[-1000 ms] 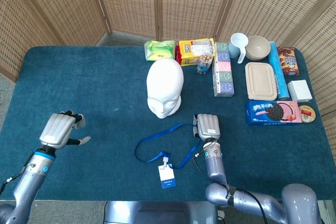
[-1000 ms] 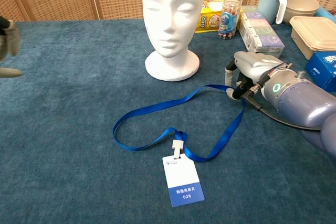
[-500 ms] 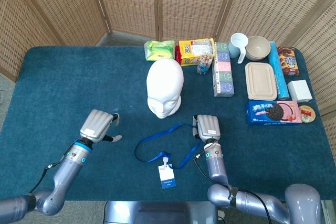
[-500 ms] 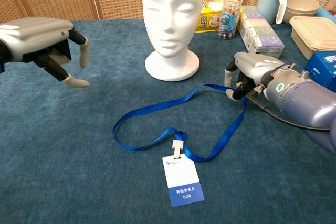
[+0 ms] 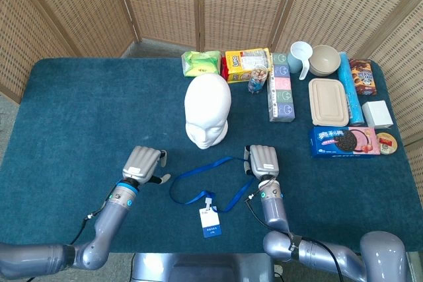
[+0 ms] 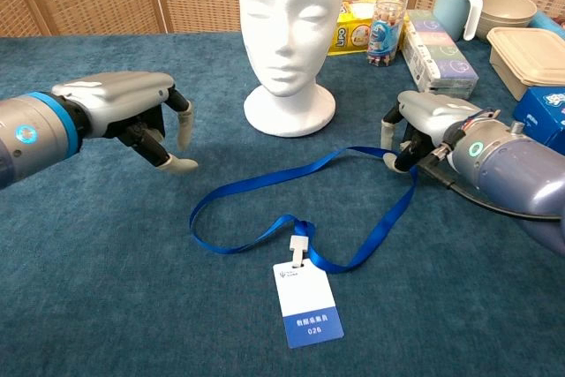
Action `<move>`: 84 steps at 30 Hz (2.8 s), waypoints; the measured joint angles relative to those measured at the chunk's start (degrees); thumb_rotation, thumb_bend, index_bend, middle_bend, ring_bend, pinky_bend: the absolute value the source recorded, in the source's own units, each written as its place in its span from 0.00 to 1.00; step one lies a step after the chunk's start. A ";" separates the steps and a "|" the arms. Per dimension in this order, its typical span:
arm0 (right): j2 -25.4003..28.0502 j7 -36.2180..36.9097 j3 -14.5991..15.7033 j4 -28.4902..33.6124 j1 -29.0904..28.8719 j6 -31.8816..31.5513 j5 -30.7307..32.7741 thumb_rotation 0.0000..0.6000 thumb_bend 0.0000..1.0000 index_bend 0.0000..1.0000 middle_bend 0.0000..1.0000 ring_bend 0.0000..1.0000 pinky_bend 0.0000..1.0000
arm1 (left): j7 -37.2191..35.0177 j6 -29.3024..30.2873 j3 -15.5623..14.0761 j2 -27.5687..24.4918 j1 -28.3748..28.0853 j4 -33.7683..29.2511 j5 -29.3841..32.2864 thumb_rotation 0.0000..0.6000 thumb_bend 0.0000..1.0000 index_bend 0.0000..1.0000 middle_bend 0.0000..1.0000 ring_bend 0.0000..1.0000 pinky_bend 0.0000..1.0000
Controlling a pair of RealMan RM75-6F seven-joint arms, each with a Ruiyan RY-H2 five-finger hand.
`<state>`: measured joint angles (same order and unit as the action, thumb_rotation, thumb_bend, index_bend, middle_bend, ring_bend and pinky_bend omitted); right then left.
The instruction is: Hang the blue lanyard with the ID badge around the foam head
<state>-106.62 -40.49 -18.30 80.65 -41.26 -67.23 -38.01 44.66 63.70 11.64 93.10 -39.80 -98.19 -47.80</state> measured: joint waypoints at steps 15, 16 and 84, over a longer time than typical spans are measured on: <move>0.87 1.38 0.56 0.05 0.27 0.98 0.15 1.00 0.50 0.58 1.00 1.00 1.00 | 3.26 2.45 -1.75 6.91 -2.98 3.79 4.25 0.76 0.25 0.53 1.00 1.00 1.00; 0.90 1.43 0.59 0.04 0.29 1.01 0.18 1.00 0.50 0.58 1.00 1.00 1.00 | 3.34 2.50 -1.85 7.16 -3.10 4.08 4.37 0.76 0.25 0.53 1.00 1.00 1.00; 0.85 4.26 0.60 -2.15 0.26 2.48 1.86 1.00 0.51 0.59 1.00 1.00 1.00 | 4.43 2.39 -1.61 11.94 -6.01 12.55 10.75 0.76 0.32 0.67 1.00 1.00 1.00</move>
<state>-105.76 -36.23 -17.70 78.50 -41.00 -64.75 -36.15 49.09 66.10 10.04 105.05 -45.81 -85.64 -37.05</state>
